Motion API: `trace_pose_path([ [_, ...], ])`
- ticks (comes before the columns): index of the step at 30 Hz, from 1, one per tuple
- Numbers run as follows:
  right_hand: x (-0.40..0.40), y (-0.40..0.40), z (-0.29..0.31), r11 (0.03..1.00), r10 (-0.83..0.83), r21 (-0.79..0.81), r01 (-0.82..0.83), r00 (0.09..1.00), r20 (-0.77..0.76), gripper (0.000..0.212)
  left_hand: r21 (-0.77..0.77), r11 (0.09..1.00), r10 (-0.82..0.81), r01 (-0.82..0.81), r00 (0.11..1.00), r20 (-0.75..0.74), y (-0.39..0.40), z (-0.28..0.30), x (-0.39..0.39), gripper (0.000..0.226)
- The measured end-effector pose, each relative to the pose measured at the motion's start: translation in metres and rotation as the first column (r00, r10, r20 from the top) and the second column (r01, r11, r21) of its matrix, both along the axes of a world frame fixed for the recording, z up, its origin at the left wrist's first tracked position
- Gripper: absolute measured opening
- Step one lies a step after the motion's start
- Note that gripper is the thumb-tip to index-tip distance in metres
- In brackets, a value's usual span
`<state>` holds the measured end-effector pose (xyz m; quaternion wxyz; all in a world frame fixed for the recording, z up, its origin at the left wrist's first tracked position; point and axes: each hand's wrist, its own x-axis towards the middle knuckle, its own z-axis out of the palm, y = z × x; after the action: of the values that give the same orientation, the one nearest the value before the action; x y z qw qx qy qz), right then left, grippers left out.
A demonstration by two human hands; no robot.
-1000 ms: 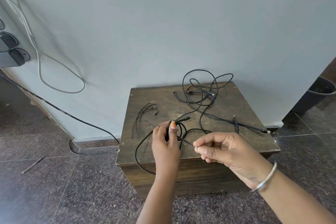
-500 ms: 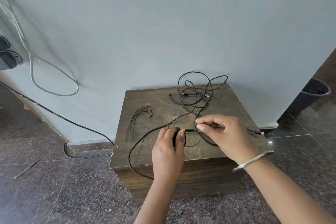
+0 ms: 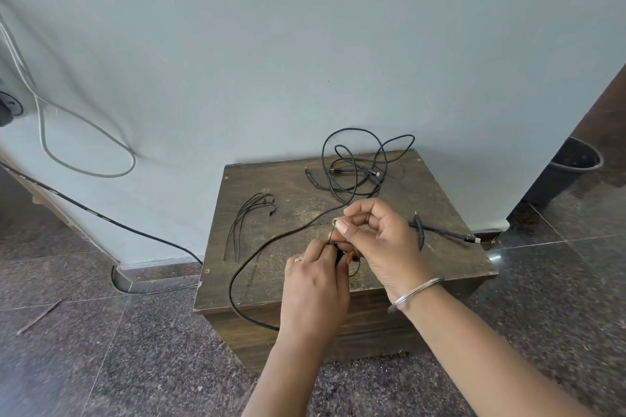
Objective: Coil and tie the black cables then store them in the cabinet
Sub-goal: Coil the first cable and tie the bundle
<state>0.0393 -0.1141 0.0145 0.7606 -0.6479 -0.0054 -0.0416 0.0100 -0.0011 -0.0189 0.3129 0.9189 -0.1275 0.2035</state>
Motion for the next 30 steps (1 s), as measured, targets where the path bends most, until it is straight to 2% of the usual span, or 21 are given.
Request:
trace_pose_path([
  [17, -0.001, -0.0035, -0.0046, 0.997, 0.01, 0.078, -0.011, 1.0, 0.011, 0.015, 0.01, 1.0, -0.006, 0.006, 0.999, -0.037, -0.0004, 0.0011, -0.0001, 0.015],
  [30, -0.0019, -0.0035, -0.0032, 1.0, 0.022, -0.006, -0.022, 0.997, 0.072, 0.013, 0.03, 1.0, 0.0, 0.001, 1.0, -0.029, -0.0017, 0.0019, -0.0002, 0.016],
])
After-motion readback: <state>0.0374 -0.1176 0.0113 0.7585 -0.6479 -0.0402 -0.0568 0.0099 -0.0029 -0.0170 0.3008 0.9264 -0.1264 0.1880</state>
